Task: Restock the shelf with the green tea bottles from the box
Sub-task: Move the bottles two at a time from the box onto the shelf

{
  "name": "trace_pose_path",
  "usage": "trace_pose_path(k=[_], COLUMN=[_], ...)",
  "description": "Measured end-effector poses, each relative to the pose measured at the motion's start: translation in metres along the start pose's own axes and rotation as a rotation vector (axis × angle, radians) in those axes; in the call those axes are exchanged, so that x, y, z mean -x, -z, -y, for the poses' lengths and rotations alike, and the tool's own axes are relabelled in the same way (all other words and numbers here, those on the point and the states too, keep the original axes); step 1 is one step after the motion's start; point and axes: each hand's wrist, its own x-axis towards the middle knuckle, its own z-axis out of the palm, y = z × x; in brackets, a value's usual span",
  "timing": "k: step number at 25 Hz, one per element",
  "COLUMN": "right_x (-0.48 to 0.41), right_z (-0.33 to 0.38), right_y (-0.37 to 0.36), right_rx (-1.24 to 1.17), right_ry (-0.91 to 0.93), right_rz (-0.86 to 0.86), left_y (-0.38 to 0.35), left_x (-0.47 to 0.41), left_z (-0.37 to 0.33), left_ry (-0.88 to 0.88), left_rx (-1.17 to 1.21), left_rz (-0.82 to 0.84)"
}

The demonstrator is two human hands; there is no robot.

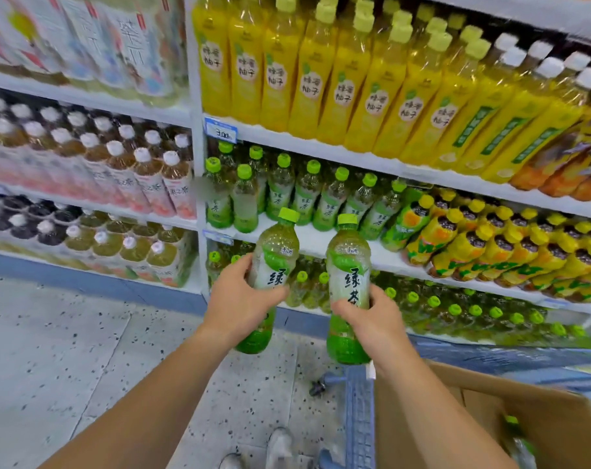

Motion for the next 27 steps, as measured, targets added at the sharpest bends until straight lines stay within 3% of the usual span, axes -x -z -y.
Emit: trace_pose_path(k=[15,27], right_x=[-0.189,-0.262], right_z=[-0.030,-0.018], right_y=[-0.089,-0.123], right_rx=[-0.025,-0.035], right_ry=[0.258,0.514], right_rz=[0.068,-0.087], left_y=[-0.033,-0.062], left_x=[-0.170,-0.244], left_z=[0.078,0.099], left_ry=[-0.038,-0.391], left_rx=[-0.167,-0.279], left_rz=[-0.251,-0.338])
